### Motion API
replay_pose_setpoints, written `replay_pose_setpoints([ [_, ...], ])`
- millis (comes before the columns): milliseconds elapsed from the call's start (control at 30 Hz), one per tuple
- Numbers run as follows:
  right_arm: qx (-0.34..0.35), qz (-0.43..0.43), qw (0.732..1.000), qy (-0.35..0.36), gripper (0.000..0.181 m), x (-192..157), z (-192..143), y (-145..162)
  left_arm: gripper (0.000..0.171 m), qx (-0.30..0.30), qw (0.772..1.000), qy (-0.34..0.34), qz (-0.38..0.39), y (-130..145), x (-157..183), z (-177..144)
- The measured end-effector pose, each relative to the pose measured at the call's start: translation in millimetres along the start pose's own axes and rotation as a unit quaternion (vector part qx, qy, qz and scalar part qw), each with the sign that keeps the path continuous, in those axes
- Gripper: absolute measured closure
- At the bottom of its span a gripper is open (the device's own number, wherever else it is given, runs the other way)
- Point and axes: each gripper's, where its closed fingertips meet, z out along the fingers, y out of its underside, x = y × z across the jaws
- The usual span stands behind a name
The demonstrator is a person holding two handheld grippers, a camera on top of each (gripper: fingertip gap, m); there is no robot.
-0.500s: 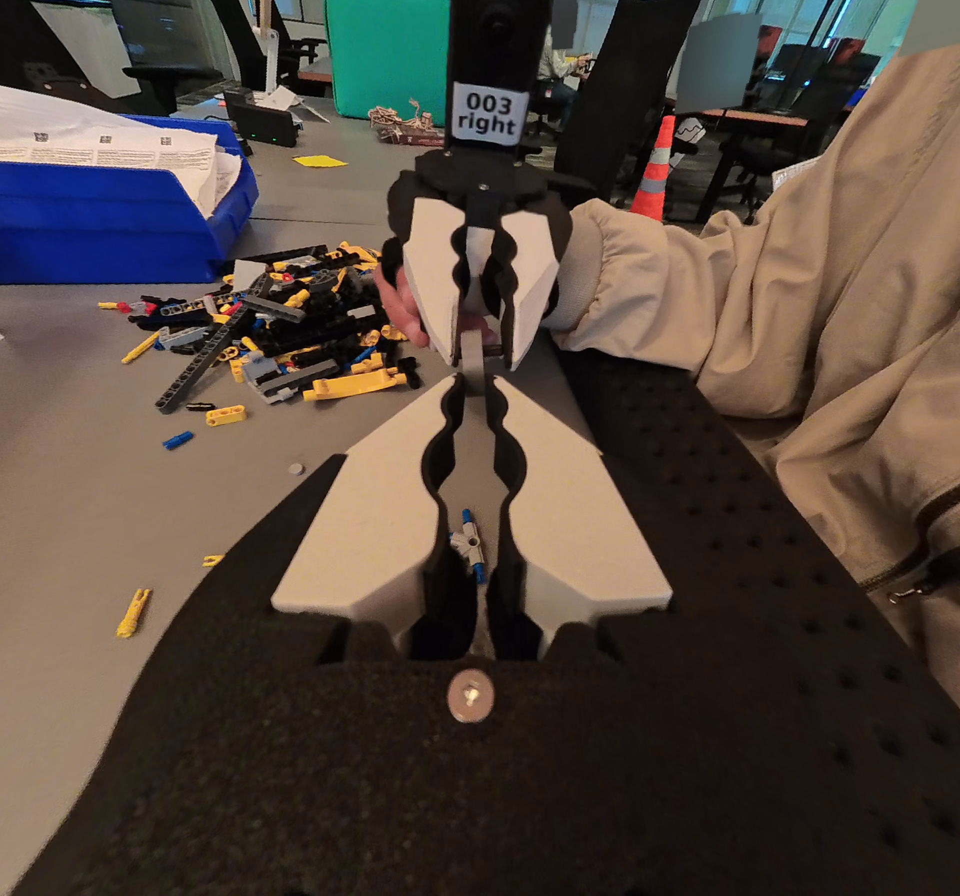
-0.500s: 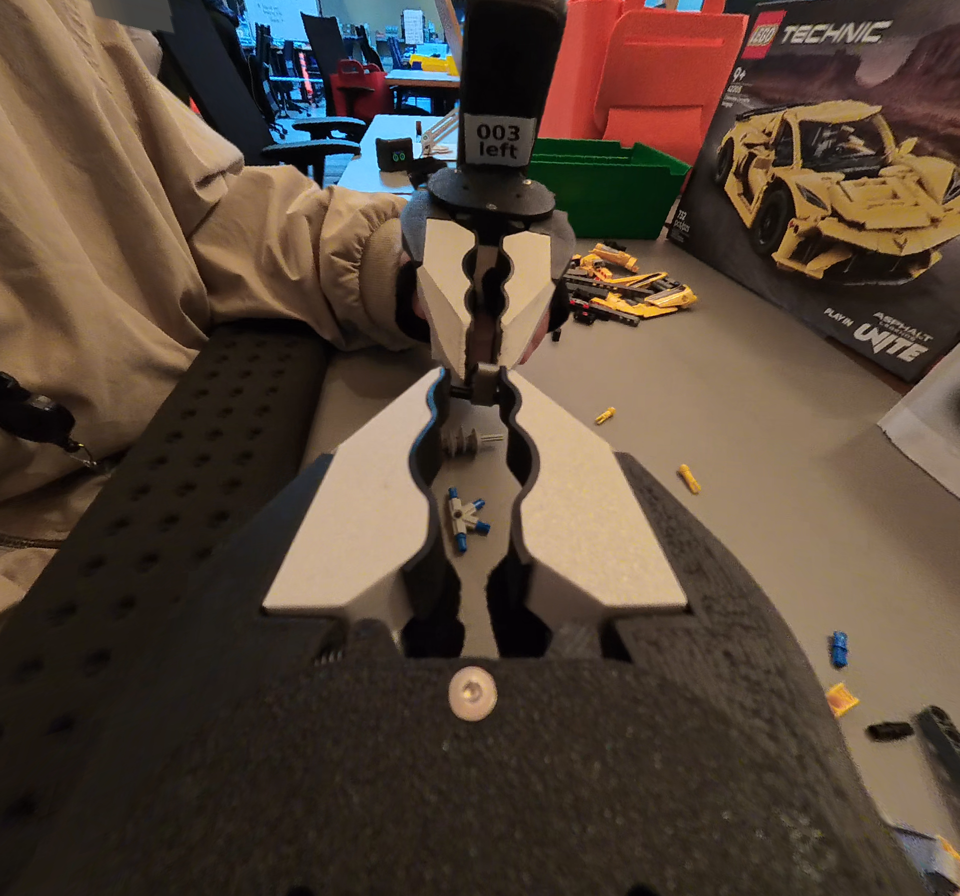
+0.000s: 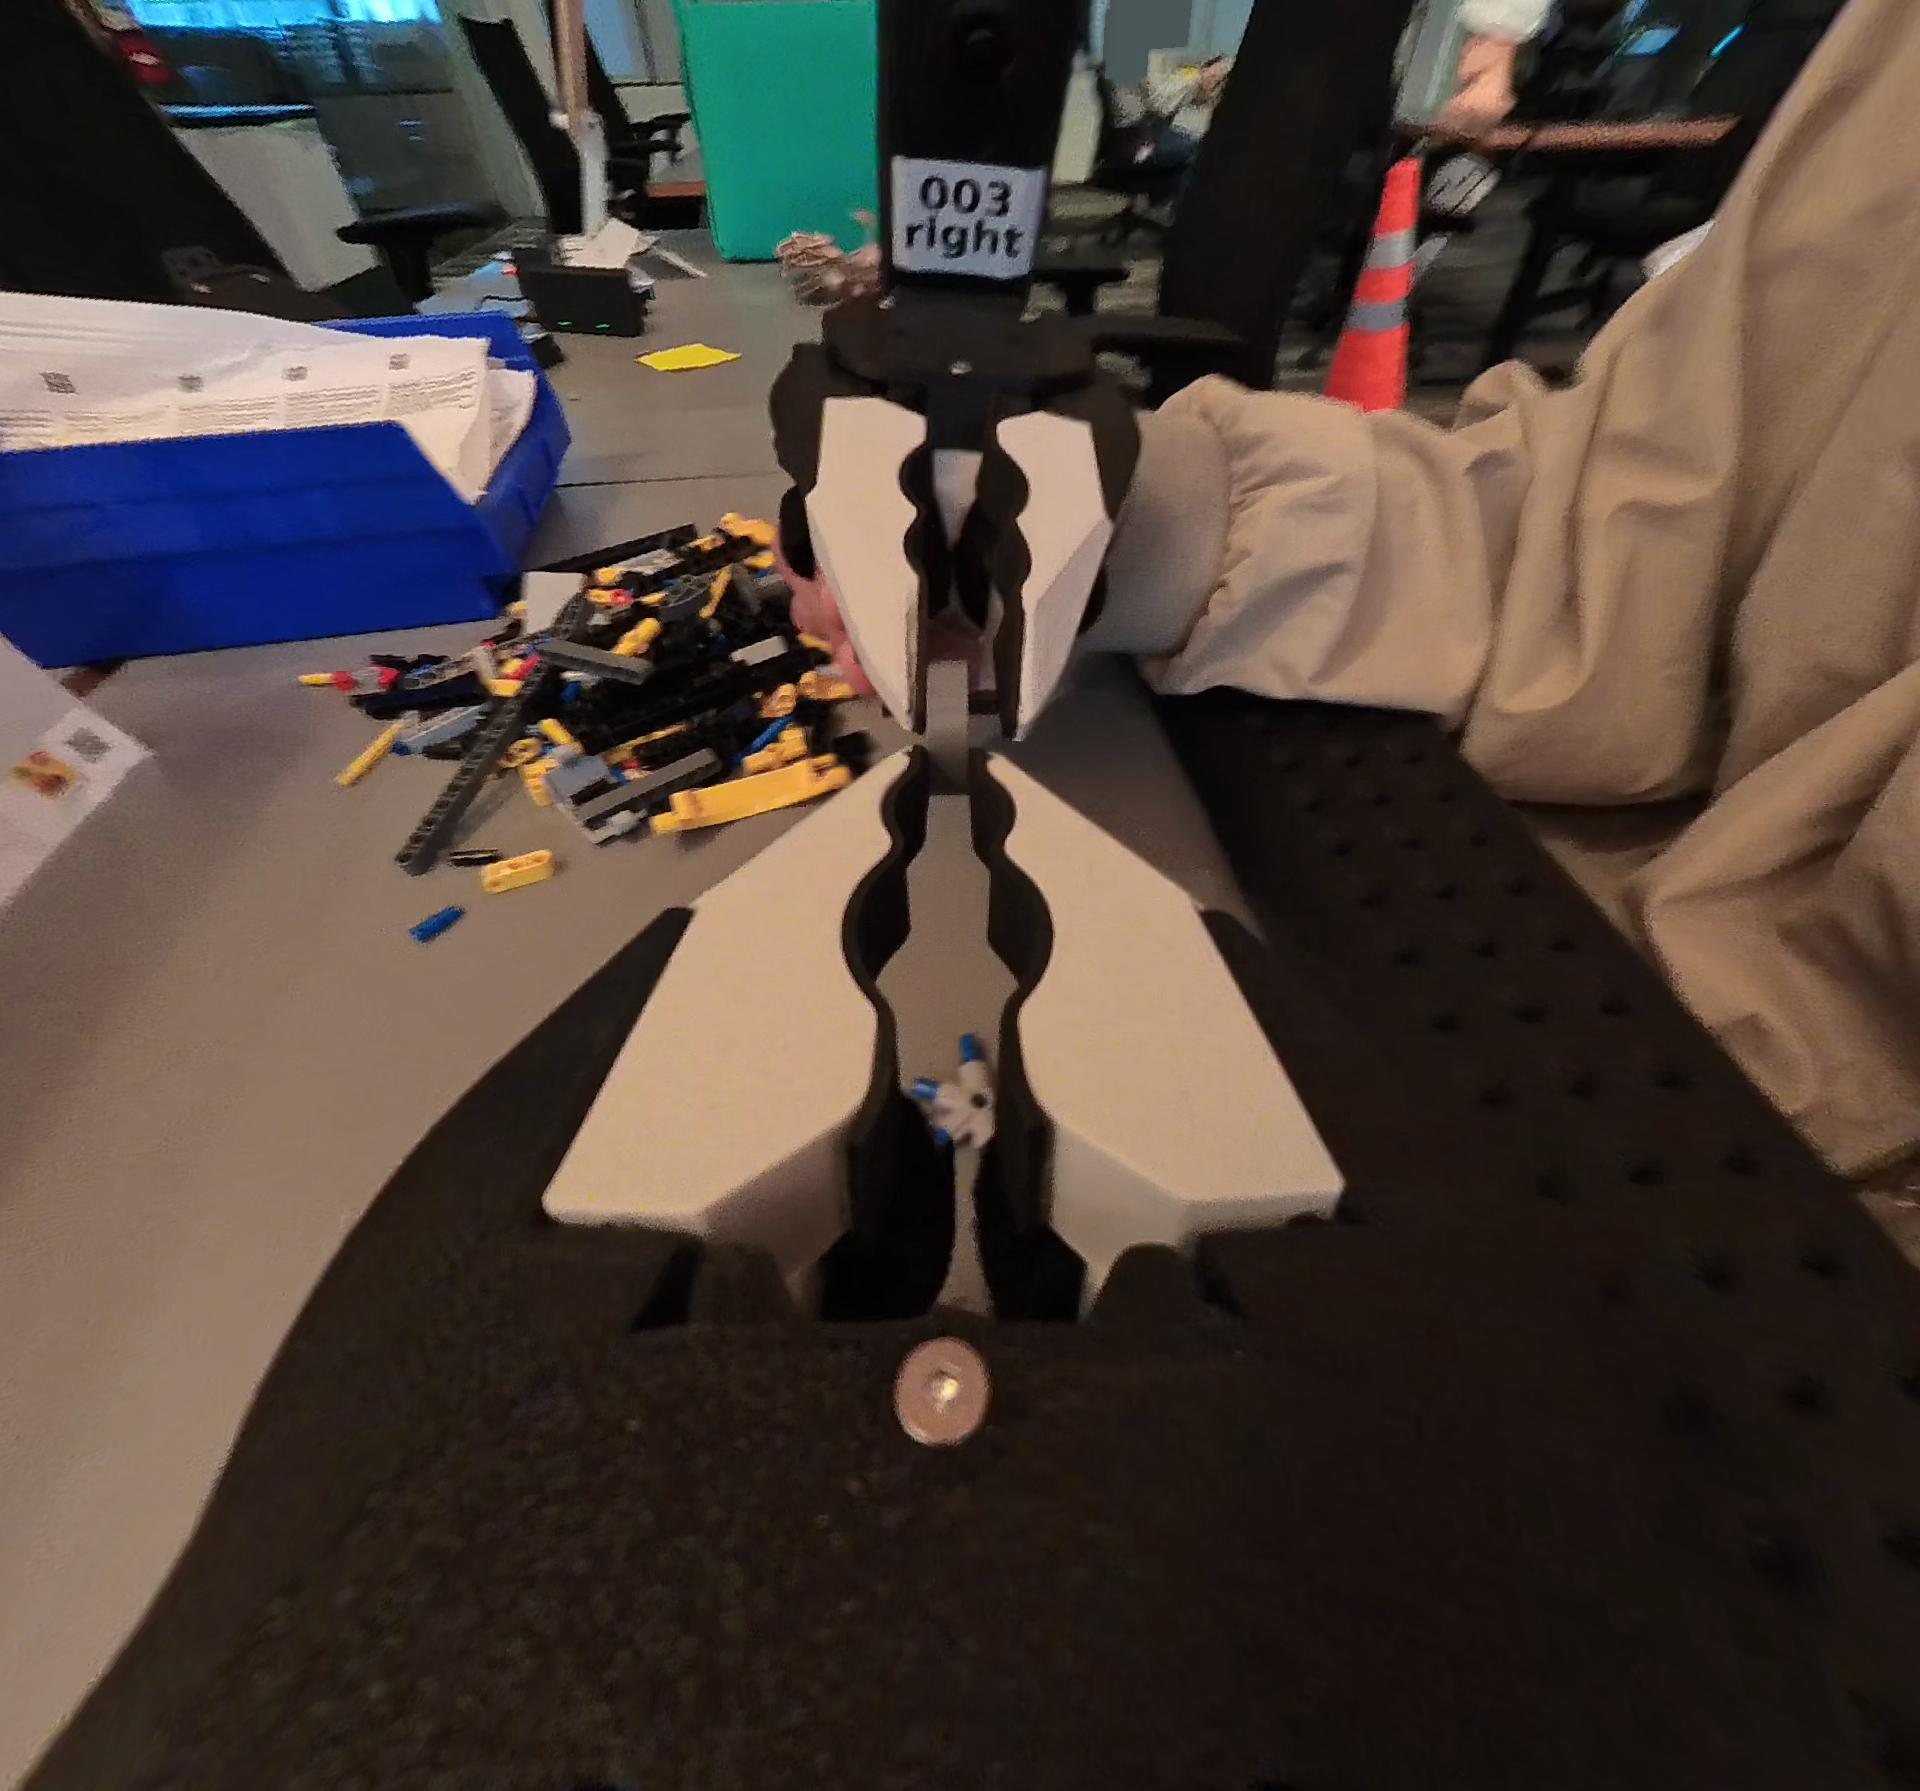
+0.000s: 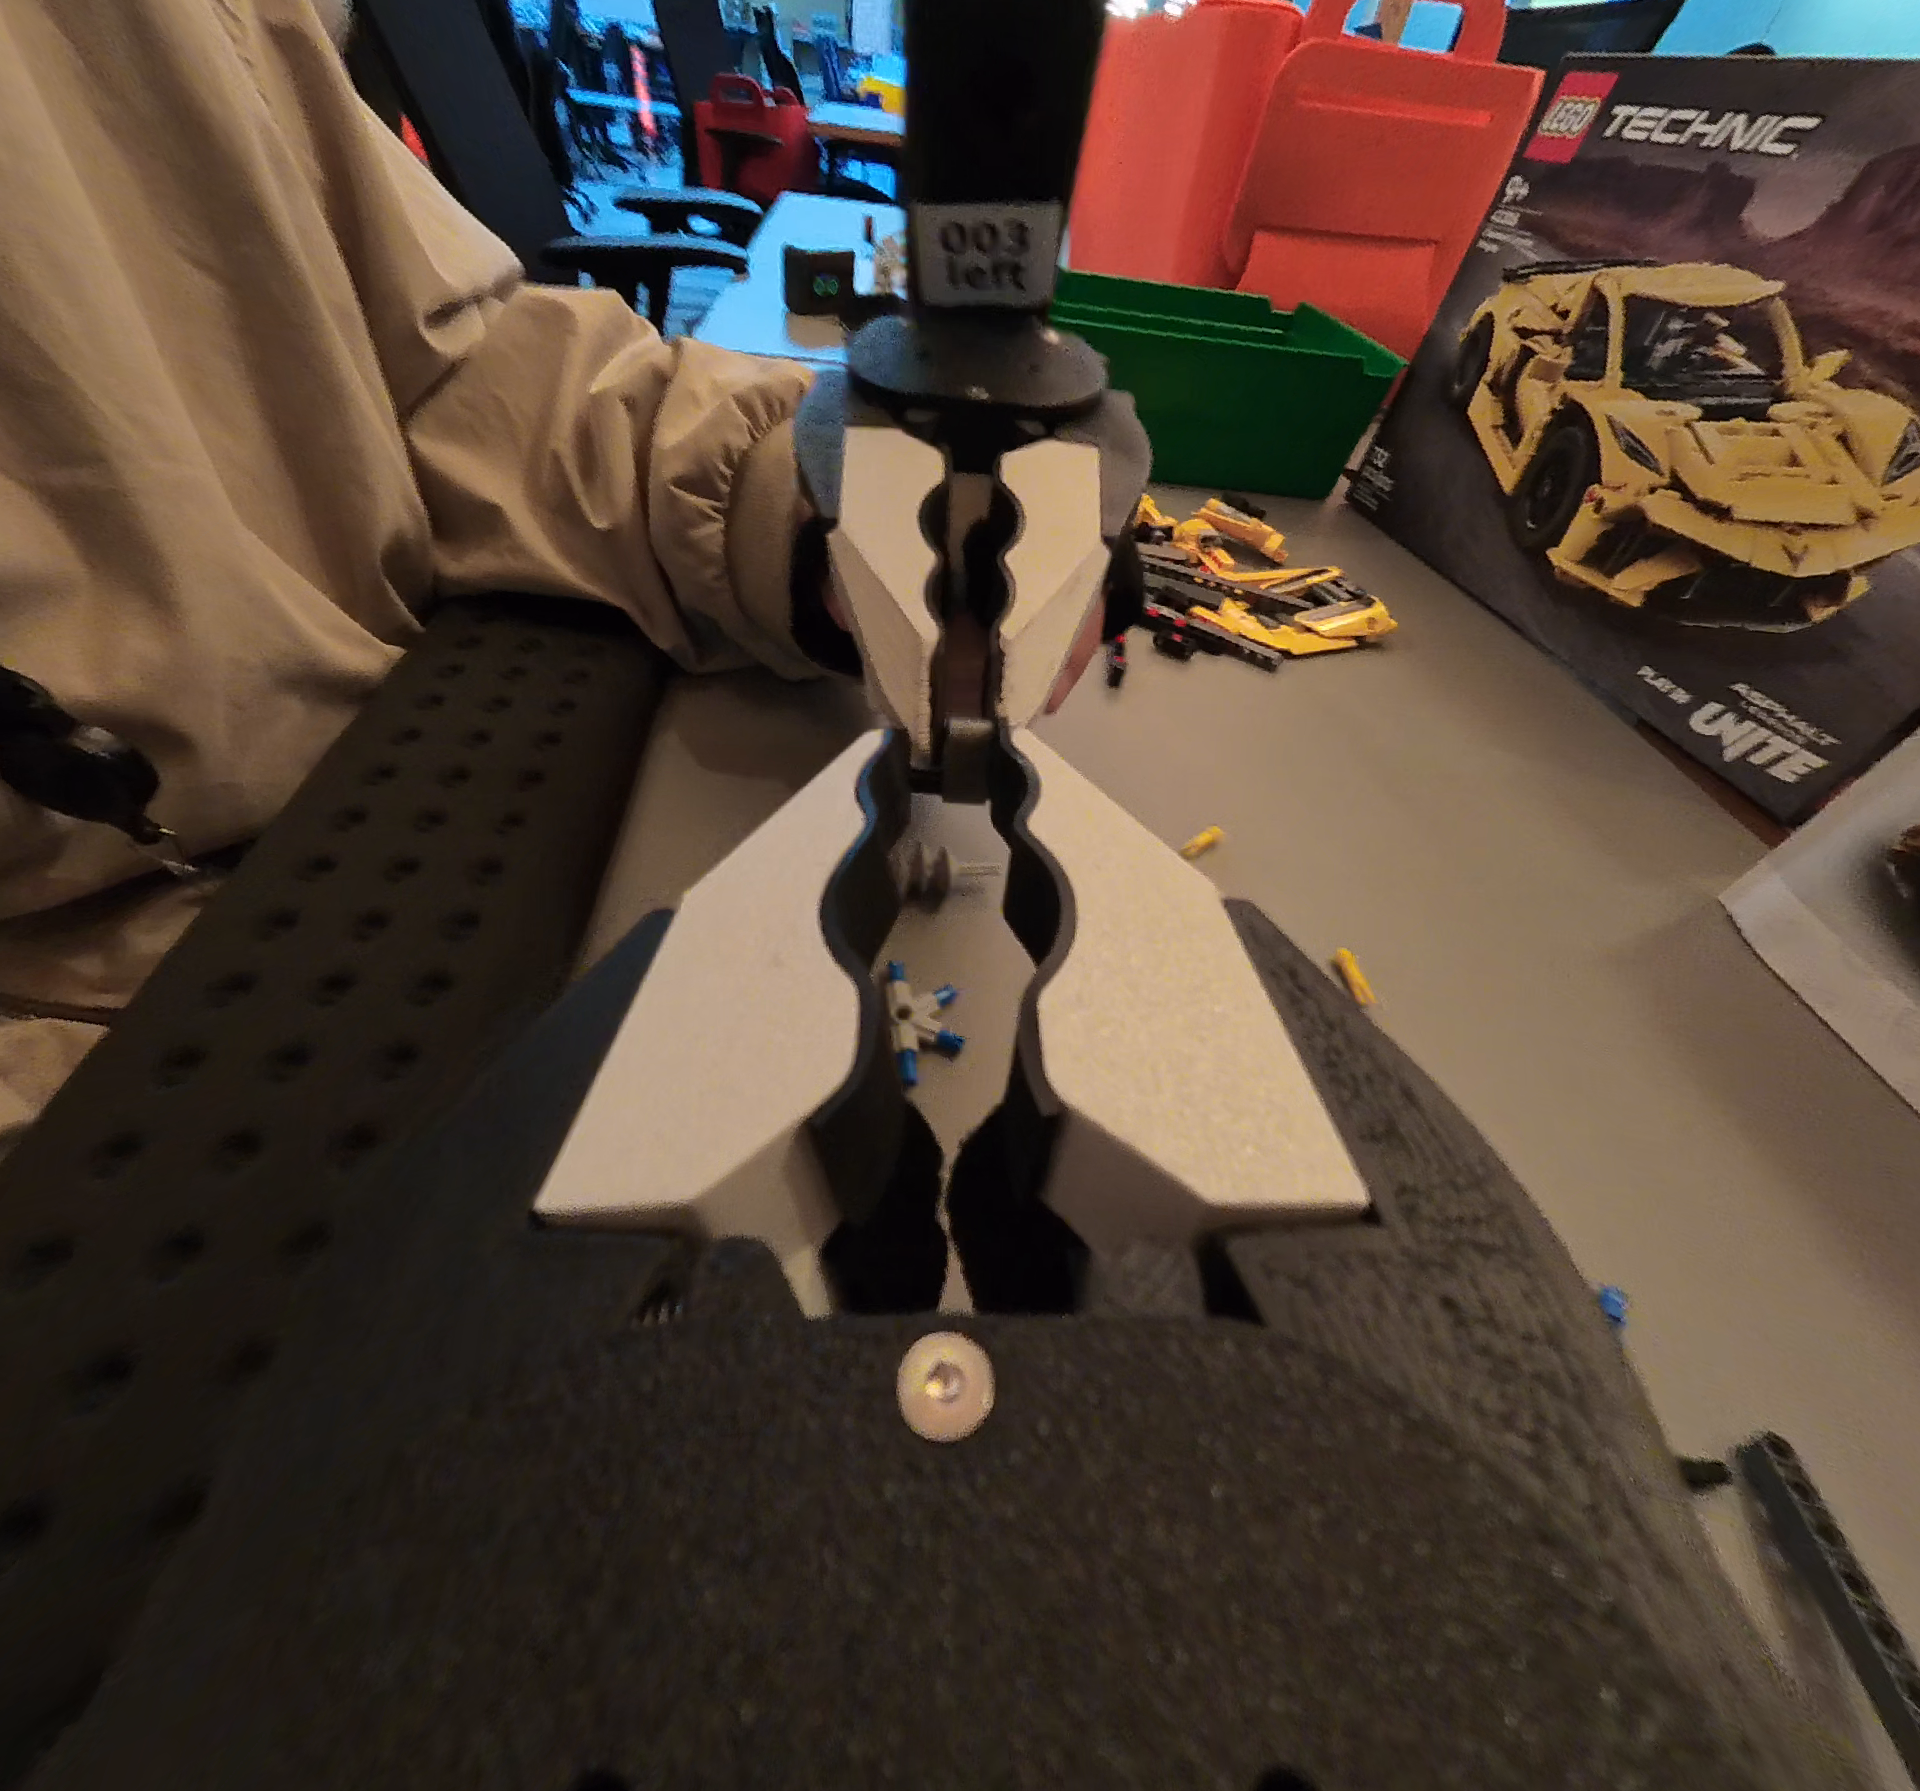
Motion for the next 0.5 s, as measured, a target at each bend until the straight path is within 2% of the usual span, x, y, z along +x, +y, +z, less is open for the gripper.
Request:
replay_pose_setpoints([
  [100,0.0,0.026,1.0,-0.01,0.167,-1,1,2,0.165,-0.021,0.999,-0.017,0.035,3,-1,0],
  [167,-0.041,0.063,0.997,-0.002,0.168,5,1,12,0.164,-0.054,0.996,-0.034,0.062,13,-5,3],
  [200,-0.069,0.056,0.996,0.002,0.174,5,2,19,0.164,-0.068,0.995,-0.031,0.068,19,-4,4],
  [333,-0.117,-0.017,0.992,0.053,0.172,6,4,32,0.164,-0.091,0.992,-0.033,0.079,29,-5,6],
  [433,-0.124,-0.017,0.991,0.037,0.162,0,1,29,0.164,-0.091,0.992,-0.034,0.085,27,-4,6],
  [500,-0.154,-0.026,0.987,0.047,0.154,2,-2,31,0.164,-0.104,0.989,-0.041,0.097,31,-6,4],
])
